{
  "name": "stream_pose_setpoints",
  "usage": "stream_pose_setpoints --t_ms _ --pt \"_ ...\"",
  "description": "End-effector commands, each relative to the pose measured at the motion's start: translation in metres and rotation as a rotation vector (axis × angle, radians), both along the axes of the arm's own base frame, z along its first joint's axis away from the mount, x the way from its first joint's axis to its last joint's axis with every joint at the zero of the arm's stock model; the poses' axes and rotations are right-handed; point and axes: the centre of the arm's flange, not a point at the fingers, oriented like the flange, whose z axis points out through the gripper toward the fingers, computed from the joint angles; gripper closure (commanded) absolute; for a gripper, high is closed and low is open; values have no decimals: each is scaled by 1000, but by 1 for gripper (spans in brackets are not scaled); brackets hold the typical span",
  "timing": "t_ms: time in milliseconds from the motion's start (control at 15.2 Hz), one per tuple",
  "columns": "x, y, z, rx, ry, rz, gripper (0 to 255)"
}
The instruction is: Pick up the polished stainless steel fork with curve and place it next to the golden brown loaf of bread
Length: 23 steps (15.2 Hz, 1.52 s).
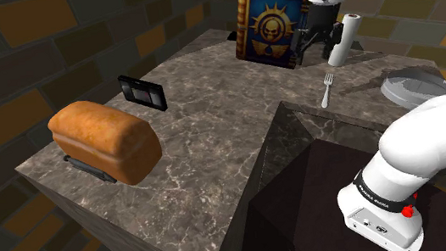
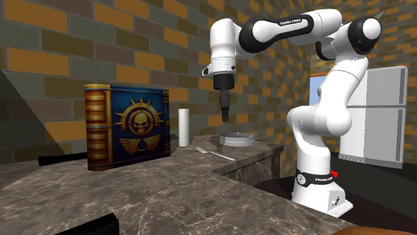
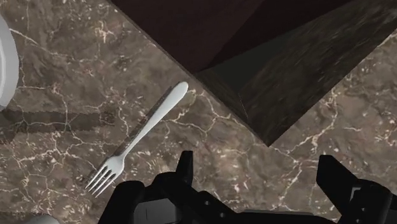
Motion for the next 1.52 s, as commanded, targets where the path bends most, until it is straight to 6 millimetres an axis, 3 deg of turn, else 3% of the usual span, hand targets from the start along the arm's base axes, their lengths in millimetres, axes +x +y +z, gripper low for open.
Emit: stream_pose_setpoints --t_ms 0,528,1056,1452 --pt "6 -24 -13 -4 -15 -80 0" --pt "8 -112 -67 -18 -65 -393 0" --pt "-14 -198 -121 -32 -116 -705 0" --pt "-16 -207 -153 -34 -120 -733 0"
